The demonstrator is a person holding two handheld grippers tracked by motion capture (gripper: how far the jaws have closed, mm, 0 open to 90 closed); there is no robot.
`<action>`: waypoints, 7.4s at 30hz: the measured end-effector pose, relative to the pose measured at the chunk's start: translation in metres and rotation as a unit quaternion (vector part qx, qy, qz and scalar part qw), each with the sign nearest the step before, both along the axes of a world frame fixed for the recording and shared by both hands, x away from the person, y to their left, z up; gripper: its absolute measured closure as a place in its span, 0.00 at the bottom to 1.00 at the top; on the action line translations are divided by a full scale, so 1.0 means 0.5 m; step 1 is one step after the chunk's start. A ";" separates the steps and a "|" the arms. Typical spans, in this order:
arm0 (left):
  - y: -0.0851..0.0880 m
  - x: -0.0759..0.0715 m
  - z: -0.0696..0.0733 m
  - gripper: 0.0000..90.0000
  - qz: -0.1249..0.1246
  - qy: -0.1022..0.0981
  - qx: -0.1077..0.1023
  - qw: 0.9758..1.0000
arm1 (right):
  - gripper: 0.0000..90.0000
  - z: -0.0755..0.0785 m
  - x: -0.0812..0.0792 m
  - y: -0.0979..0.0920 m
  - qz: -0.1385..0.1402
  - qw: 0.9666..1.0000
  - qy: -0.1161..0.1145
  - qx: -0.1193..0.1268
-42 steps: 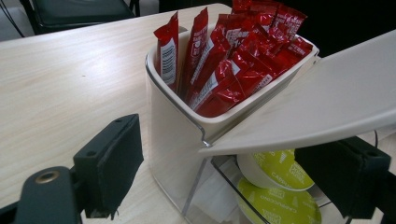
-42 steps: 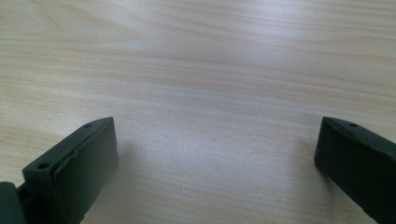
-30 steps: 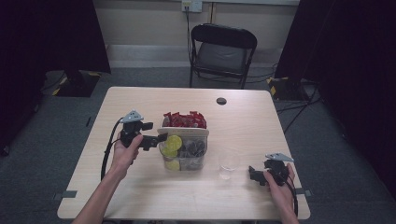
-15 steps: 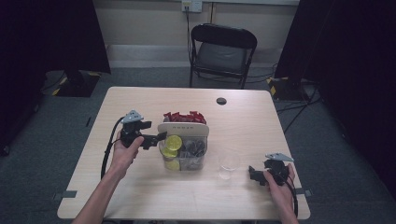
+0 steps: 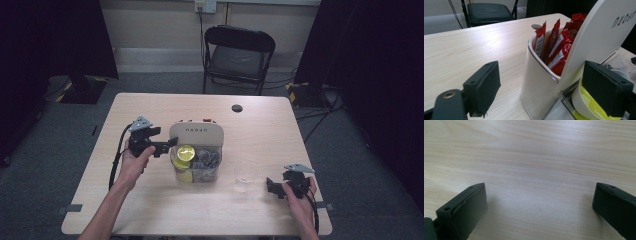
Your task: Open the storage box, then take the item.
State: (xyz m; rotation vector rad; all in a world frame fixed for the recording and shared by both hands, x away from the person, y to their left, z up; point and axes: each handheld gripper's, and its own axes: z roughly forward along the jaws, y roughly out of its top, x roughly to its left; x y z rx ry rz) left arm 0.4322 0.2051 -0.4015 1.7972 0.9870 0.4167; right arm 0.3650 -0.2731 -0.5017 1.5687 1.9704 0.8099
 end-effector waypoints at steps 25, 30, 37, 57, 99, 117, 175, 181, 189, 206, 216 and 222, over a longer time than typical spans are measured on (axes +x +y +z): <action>0.009 0.015 -0.012 0.01 0.005 0.022 -0.002 1.000 | 0.19 0.021 -0.007 0.001 0.009 1.000 -0.013 0.022; 0.010 0.017 -0.013 0.02 0.001 0.024 -0.003 1.000 | 0.17 0.047 -0.012 0.014 0.021 0.999 -0.037 0.030; 0.009 0.017 -0.013 0.02 -0.002 0.023 0.002 1.000 | 0.19 0.089 -0.011 0.032 0.049 0.995 -0.068 0.045; 0.006 0.019 -0.015 0.02 -0.005 0.027 0.006 1.000 | 0.27 0.177 -0.008 0.142 0.172 0.975 -0.113 0.082; 0.006 0.029 -0.001 0.01 -0.020 0.028 0.020 0.999 | 0.71 0.198 0.099 0.359 0.327 0.936 -0.044 0.123; 0.006 0.028 -0.001 0.02 -0.021 0.028 0.011 0.999 | 1.00 0.203 0.101 0.361 0.333 0.935 -0.027 0.116; 0.012 0.027 -0.009 0.01 -0.016 0.033 0.016 0.999 | 1.00 0.291 0.033 0.286 0.324 0.929 -0.099 0.149; 0.015 0.027 -0.010 0.01 -0.015 0.035 0.010 0.999 | 1.00 0.297 0.020 0.257 0.316 0.931 -0.103 0.149; 0.017 0.026 -0.011 0.01 -0.014 0.036 0.014 0.999 | 1.00 0.307 -0.002 0.222 0.305 0.936 -0.109 0.140; 0.017 0.024 -0.015 0.01 -0.010 0.038 0.016 0.999 | 1.00 0.271 -0.030 0.149 0.271 0.949 -0.096 0.125; 0.019 0.024 -0.017 0.01 -0.011 0.041 0.017 0.999 | 1.00 0.231 -0.029 0.130 0.256 0.955 -0.080 0.130; 0.019 0.022 -0.016 0.02 -0.011 0.040 0.015 0.999 | 1.00 0.218 -0.029 0.122 0.249 0.957 -0.073 0.130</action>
